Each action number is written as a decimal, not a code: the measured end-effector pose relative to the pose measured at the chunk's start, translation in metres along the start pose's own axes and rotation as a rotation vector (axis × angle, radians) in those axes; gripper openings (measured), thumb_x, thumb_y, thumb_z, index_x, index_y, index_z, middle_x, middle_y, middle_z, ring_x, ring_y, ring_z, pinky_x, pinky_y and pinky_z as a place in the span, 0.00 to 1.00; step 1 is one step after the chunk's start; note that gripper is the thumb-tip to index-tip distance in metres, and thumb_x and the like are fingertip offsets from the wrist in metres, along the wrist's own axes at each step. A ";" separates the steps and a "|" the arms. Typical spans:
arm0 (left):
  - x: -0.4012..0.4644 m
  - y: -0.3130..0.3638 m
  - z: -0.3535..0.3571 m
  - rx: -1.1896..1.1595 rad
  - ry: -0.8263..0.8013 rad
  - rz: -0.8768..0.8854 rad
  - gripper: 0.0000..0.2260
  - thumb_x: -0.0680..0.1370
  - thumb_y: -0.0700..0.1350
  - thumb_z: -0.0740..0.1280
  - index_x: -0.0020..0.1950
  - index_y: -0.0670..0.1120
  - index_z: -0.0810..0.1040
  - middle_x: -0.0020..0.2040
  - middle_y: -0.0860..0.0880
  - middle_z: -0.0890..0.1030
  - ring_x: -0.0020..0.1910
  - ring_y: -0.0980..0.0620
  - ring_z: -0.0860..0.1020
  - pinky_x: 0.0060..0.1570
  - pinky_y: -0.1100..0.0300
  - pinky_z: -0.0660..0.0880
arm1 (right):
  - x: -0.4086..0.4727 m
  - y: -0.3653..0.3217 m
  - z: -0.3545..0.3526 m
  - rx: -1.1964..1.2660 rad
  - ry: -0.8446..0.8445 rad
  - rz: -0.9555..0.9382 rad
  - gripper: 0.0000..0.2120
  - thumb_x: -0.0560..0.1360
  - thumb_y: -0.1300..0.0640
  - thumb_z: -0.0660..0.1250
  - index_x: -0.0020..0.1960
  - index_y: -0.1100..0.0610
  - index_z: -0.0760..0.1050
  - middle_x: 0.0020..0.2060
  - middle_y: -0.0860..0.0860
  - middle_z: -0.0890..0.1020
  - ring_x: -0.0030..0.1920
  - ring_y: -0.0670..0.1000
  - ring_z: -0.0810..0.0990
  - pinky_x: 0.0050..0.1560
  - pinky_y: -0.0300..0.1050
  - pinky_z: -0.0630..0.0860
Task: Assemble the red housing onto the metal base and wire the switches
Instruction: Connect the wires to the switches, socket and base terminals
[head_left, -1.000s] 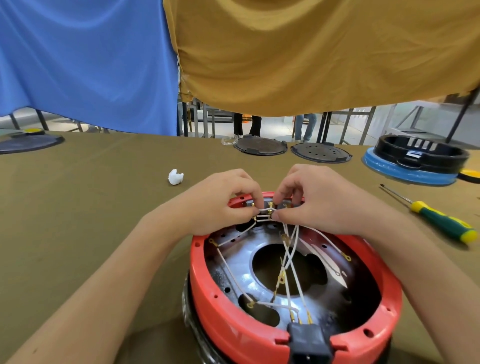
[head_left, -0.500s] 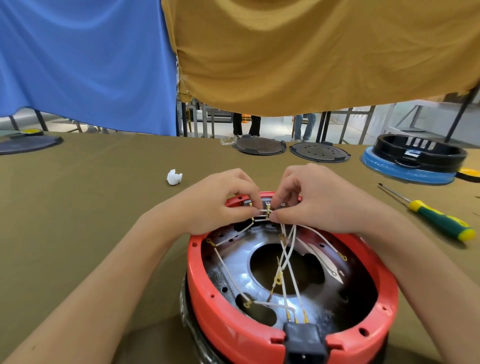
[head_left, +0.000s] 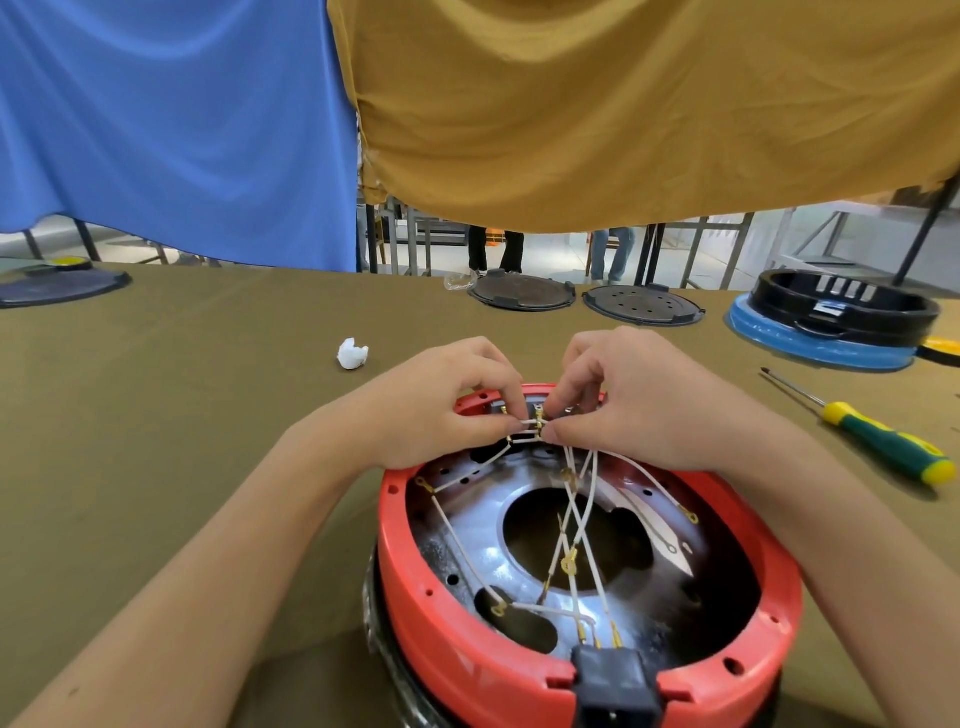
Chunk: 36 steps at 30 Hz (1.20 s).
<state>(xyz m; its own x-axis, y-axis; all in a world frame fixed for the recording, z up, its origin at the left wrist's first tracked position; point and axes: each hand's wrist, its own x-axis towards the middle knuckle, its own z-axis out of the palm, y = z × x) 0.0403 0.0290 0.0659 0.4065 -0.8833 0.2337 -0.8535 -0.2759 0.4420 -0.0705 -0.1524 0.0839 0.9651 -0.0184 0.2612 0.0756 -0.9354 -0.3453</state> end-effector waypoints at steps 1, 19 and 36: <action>0.000 0.000 0.000 -0.001 0.000 -0.001 0.02 0.78 0.51 0.70 0.47 0.58 0.81 0.59 0.57 0.74 0.57 0.59 0.75 0.62 0.58 0.71 | 0.000 0.000 0.000 -0.010 0.002 0.003 0.03 0.70 0.48 0.76 0.39 0.47 0.85 0.41 0.42 0.77 0.40 0.41 0.77 0.42 0.41 0.76; 0.004 0.000 -0.003 -0.050 0.035 -0.051 0.13 0.74 0.58 0.72 0.56 0.59 0.75 0.54 0.60 0.80 0.52 0.65 0.78 0.47 0.70 0.75 | 0.002 0.008 0.004 0.006 -0.005 0.075 0.24 0.71 0.40 0.72 0.64 0.45 0.75 0.56 0.42 0.76 0.55 0.42 0.75 0.51 0.37 0.71; 0.014 0.013 0.009 0.152 0.084 -0.048 0.12 0.77 0.50 0.68 0.59 0.51 0.76 0.53 0.52 0.78 0.49 0.54 0.77 0.54 0.53 0.75 | 0.005 0.005 0.008 0.012 0.003 0.069 0.14 0.72 0.47 0.70 0.57 0.47 0.81 0.46 0.42 0.82 0.45 0.40 0.79 0.47 0.42 0.79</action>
<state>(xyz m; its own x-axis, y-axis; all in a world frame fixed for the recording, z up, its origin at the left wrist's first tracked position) 0.0316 0.0098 0.0669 0.4684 -0.8348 0.2894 -0.8693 -0.3769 0.3197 -0.0636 -0.1545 0.0766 0.9674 -0.0834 0.2392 0.0124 -0.9276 -0.3733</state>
